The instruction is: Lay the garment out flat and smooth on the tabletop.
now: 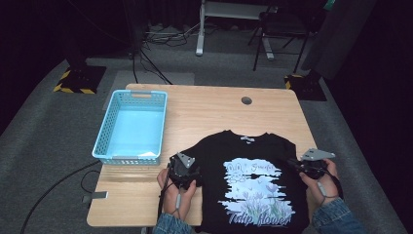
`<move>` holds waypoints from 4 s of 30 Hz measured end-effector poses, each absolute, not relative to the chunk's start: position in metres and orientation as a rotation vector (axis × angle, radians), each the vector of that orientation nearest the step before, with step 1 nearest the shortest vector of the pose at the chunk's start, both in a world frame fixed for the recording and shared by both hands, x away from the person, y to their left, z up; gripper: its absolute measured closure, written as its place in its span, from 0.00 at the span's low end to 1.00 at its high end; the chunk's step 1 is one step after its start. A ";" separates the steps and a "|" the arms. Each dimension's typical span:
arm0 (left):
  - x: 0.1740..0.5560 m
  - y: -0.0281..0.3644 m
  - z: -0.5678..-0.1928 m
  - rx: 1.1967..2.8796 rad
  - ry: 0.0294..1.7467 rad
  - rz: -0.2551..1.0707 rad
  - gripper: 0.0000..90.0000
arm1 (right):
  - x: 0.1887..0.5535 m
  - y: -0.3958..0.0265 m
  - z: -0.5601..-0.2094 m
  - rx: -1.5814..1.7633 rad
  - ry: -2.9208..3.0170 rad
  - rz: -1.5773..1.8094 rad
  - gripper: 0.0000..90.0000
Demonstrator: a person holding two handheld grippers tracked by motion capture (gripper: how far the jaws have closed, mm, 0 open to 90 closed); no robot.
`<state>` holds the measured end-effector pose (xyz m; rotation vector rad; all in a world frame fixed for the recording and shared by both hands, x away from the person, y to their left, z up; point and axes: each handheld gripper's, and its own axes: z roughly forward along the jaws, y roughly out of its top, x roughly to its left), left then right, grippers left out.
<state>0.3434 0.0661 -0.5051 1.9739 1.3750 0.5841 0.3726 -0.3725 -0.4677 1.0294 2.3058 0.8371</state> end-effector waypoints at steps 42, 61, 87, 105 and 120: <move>0.325 -0.007 -0.502 2.146 1.143 0.455 0.21 | 0.324 -0.360 -0.500 1.109 2.387 1.014 0.37; 0.308 -0.011 -0.489 2.164 1.084 0.415 0.19 | 0.305 -0.375 -0.480 1.118 2.313 1.060 0.28; 0.323 -0.012 -0.493 2.161 1.098 0.435 0.18 | 0.333 -0.357 -0.481 1.098 2.333 1.057 0.27; 0.352 -0.003 -0.505 2.137 1.092 0.449 0.17 | 0.360 -0.342 -0.502 1.097 2.391 1.009 0.24; 0.403 -0.002 -0.504 2.129 1.109 0.451 0.17 | 0.419 -0.339 -0.502 1.133 2.360 1.000 0.23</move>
